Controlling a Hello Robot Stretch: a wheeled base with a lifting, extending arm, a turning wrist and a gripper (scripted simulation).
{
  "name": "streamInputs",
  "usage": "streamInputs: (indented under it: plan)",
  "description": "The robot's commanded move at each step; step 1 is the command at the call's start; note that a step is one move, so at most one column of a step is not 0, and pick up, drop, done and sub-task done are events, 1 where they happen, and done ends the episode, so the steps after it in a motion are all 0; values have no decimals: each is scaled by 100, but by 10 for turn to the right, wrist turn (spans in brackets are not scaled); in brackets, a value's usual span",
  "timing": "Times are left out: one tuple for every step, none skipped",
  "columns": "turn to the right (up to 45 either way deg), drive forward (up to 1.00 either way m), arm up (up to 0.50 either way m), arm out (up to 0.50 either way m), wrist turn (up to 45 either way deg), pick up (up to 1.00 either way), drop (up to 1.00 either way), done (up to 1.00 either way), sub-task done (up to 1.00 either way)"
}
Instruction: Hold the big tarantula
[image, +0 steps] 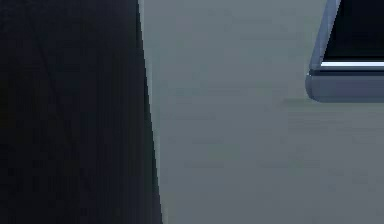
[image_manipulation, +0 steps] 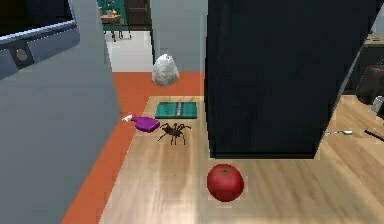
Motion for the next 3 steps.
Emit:
streamInputs:
  plan:
    - [0,0,38,0,0,0,0,0,0]
    - [0,0,0,48,0,0,0,0,0]
    - [0,0,0,0,450,0,0,0,0]
